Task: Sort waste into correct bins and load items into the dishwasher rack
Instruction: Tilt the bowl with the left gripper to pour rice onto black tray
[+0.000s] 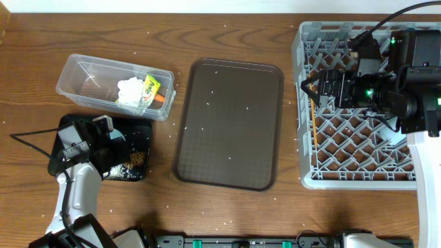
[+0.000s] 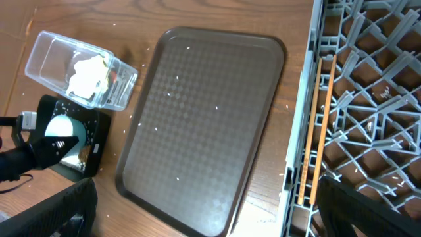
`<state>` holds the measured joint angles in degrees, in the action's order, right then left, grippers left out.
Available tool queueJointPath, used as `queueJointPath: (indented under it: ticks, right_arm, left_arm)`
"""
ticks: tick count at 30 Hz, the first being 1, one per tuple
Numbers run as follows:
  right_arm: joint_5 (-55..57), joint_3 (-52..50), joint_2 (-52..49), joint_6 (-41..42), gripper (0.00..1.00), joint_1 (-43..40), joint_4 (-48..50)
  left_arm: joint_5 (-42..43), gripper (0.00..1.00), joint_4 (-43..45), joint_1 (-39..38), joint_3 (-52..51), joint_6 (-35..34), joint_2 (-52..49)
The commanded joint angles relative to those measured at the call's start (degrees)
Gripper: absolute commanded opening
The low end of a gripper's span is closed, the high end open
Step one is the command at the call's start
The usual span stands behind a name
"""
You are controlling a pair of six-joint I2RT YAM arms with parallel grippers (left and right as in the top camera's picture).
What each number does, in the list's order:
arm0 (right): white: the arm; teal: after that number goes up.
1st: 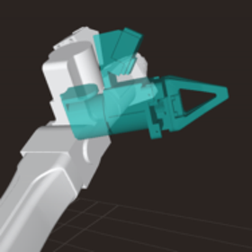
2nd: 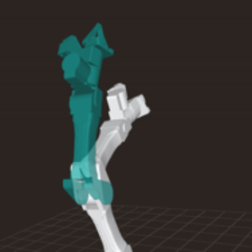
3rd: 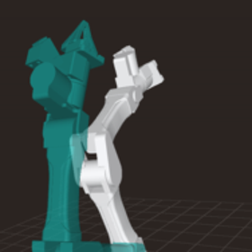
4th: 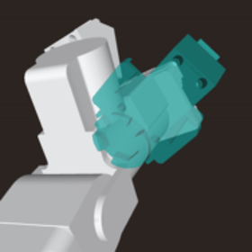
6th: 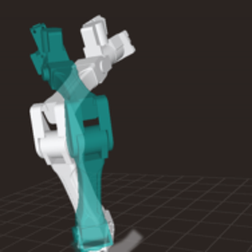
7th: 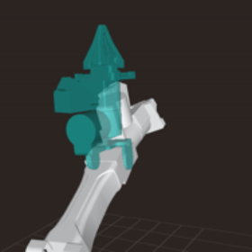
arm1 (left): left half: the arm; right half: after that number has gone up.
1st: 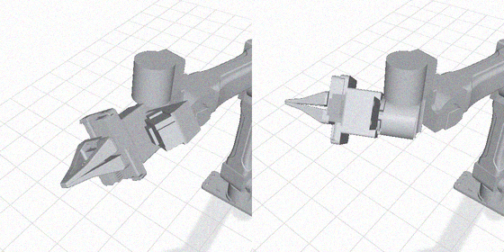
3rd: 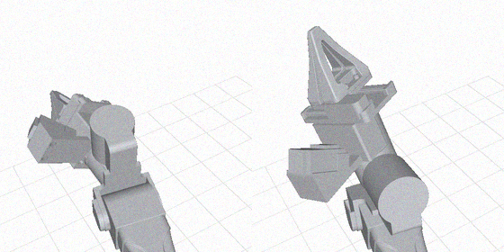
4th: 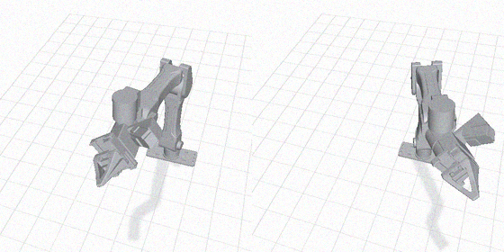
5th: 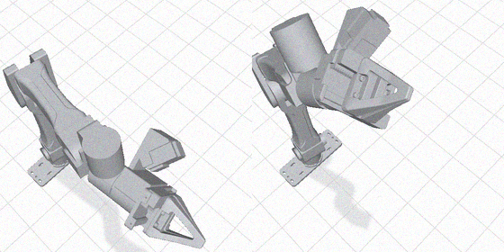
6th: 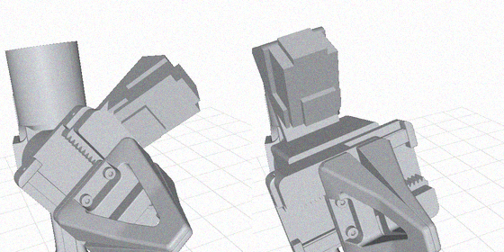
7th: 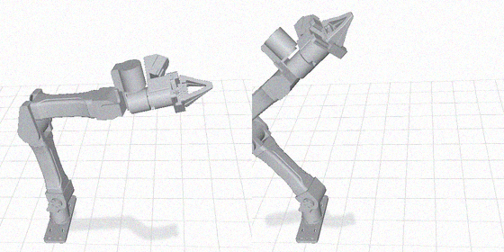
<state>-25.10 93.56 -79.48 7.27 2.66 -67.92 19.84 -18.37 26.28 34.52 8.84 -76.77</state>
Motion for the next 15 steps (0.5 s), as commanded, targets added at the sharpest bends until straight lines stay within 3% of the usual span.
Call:
queueJointPath:
  ticks: [1, 15]
  right_arm:
    - [-0.87, 0.07, 0.0, 0.85, 0.99, 0.42, 0.46]
    - [-0.87, 0.07, 0.0, 0.85, 0.99, 0.42, 0.87]
  left_arm:
    - [-6.54, 0.37, 0.15, -1.01, -0.44, -0.66, -0.37]
    - [-9.29, 0.38, 0.39, -6.25, 0.76, -0.81, -0.15]
